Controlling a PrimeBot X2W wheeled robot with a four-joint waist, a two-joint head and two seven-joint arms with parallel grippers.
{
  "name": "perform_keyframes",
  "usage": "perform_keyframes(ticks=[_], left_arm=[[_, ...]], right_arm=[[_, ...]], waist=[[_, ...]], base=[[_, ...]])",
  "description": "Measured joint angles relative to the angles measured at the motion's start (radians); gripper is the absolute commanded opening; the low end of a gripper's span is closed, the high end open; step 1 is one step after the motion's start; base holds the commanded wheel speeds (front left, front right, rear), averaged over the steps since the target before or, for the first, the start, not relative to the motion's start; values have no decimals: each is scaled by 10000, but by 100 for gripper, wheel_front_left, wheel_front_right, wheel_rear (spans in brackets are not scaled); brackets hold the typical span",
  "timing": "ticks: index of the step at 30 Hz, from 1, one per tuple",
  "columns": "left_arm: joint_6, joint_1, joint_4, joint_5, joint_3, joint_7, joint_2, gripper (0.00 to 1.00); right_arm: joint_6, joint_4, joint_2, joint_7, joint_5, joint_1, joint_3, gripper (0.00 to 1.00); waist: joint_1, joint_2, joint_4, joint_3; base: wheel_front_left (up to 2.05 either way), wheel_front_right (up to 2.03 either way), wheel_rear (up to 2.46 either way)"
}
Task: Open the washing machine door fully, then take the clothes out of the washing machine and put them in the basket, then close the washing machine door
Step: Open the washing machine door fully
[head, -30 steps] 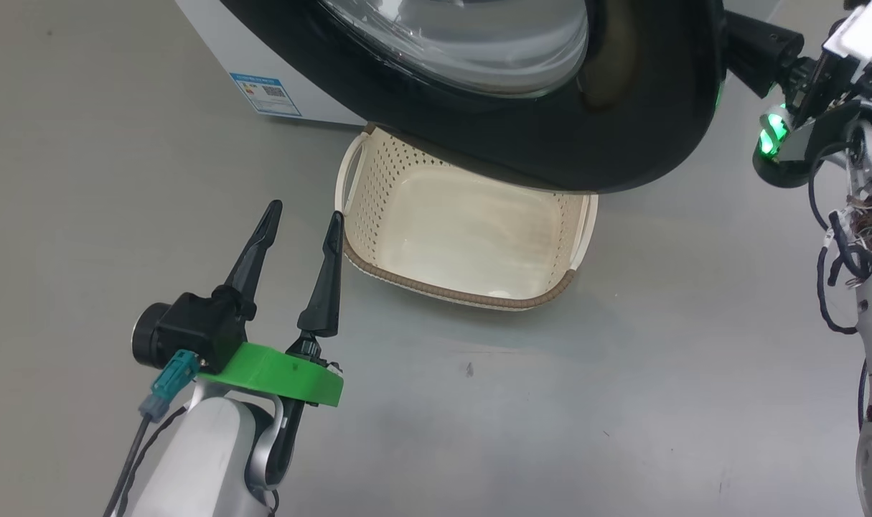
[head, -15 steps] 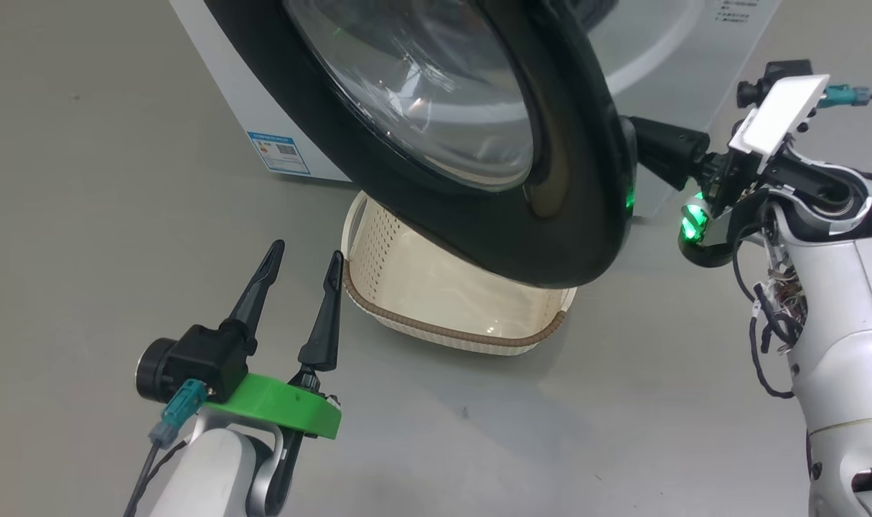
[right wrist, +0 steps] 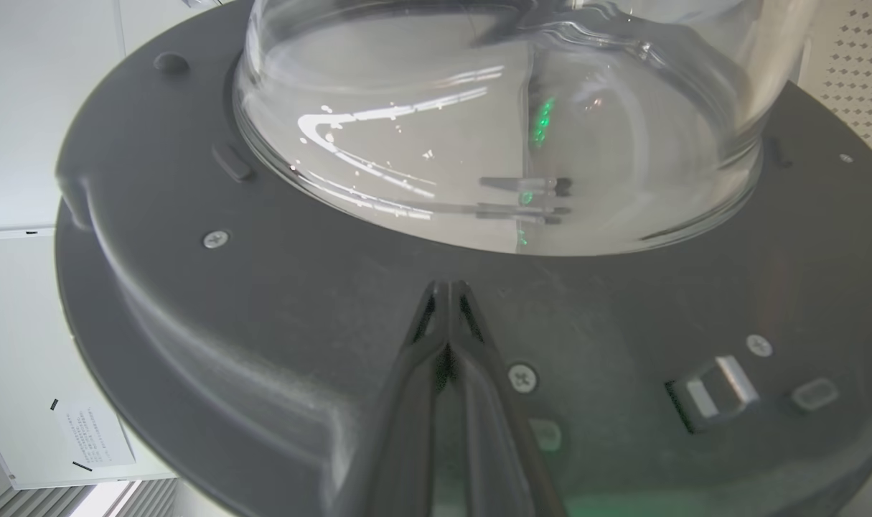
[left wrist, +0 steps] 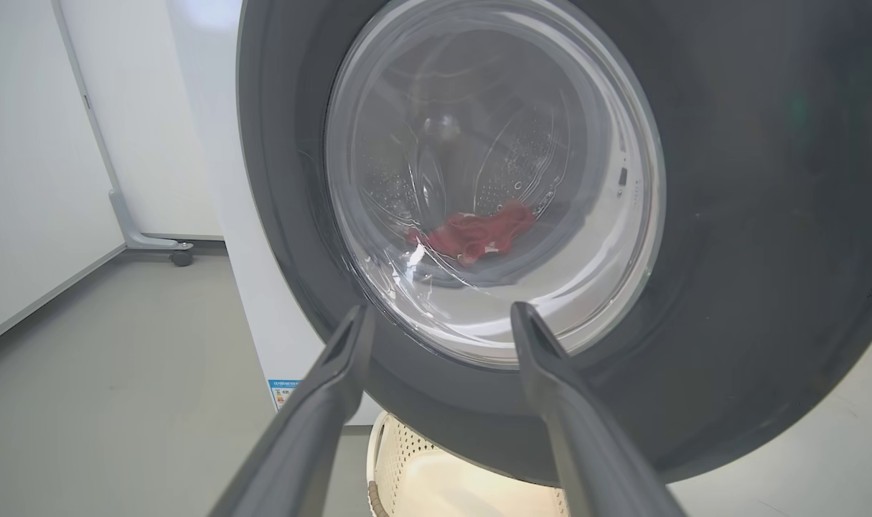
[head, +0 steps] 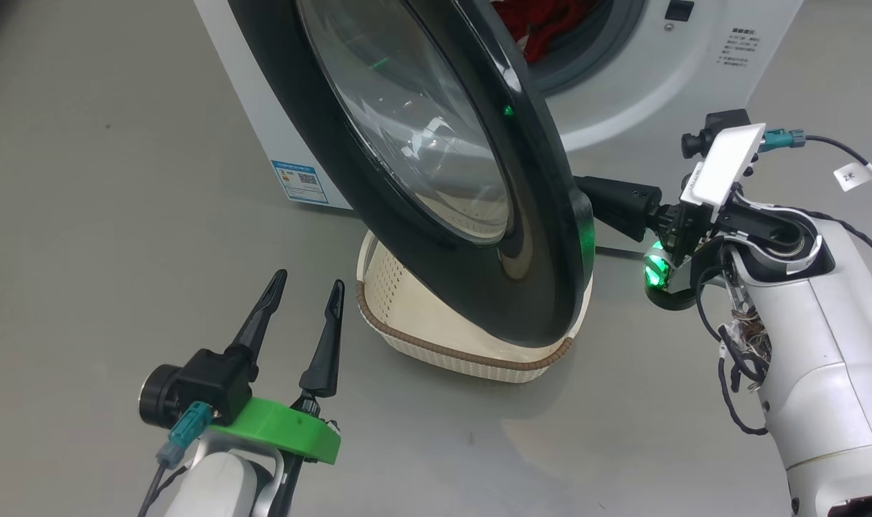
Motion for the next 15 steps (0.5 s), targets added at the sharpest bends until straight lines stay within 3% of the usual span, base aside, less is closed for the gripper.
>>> perform_keyframes(ticks=[15], left_arm=[[0,333,46,10,-23,0,6,100]], right_arm=[[117,-430,203,311,38,792,1001,0]], waist=[[0,0,612,-372]], base=[[0,0,0]])
